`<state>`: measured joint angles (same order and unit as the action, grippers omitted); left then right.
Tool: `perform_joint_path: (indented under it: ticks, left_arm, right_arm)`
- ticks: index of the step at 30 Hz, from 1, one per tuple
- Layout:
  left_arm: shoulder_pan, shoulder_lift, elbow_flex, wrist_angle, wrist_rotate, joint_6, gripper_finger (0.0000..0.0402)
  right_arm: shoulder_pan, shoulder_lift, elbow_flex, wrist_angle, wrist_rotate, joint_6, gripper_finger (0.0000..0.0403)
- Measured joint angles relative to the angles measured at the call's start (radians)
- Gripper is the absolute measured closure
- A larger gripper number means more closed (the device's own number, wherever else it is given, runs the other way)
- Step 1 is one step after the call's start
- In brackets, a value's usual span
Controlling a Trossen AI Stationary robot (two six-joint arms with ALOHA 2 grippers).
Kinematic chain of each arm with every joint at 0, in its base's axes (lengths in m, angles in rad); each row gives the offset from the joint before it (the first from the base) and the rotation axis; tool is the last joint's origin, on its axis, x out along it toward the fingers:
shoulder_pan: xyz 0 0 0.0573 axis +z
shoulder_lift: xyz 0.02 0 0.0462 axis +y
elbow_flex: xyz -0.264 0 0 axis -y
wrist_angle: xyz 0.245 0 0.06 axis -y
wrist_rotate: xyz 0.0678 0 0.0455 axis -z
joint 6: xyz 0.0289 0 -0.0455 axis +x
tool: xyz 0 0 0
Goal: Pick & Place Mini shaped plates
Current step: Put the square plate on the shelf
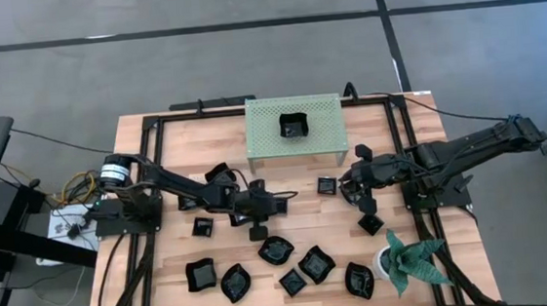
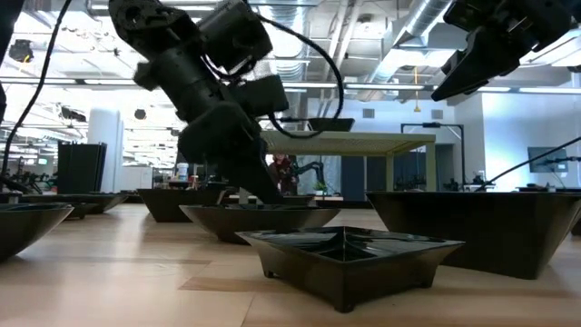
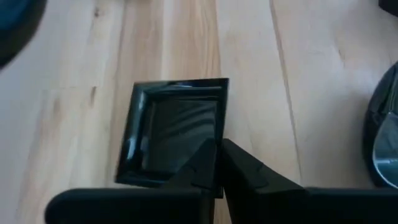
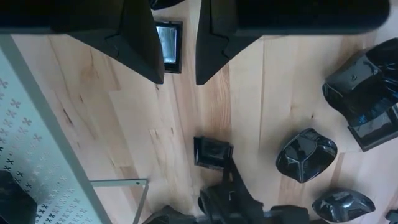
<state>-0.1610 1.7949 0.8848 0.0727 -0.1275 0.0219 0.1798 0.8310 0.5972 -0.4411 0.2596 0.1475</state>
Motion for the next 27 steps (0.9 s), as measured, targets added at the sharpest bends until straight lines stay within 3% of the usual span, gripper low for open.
perform_joint_path:
  ticks: [8, 14, 20, 27]
  left_arm:
    - [-0.031, -0.205, 0.000, -0.007, -0.098, 0.121, 0.0392]
    - [0.006, -0.377, 0.000, -0.009, -0.164, 0.275, 0.0389]
    - [0.124, -0.472, 0.000, -0.052, -0.180, 0.333, 0.0390]
    - [0.312, -0.427, -0.005, -0.058, -0.180, 0.385, 0.0392]
  right_arm:
    - [0.000, 0.000, 0.000, 0.000, 0.000, 0.000, 0.0316]
    - [0.000, 0.000, 0.000, 0.001, 0.000, 0.000, 0.0316]
    - [0.000, 0.000, 0.000, 0.001, 0.000, 0.000, 0.0316]
    - [0.000, 0.000, 0.000, 0.000, 0.000, 0.000, 0.0316]
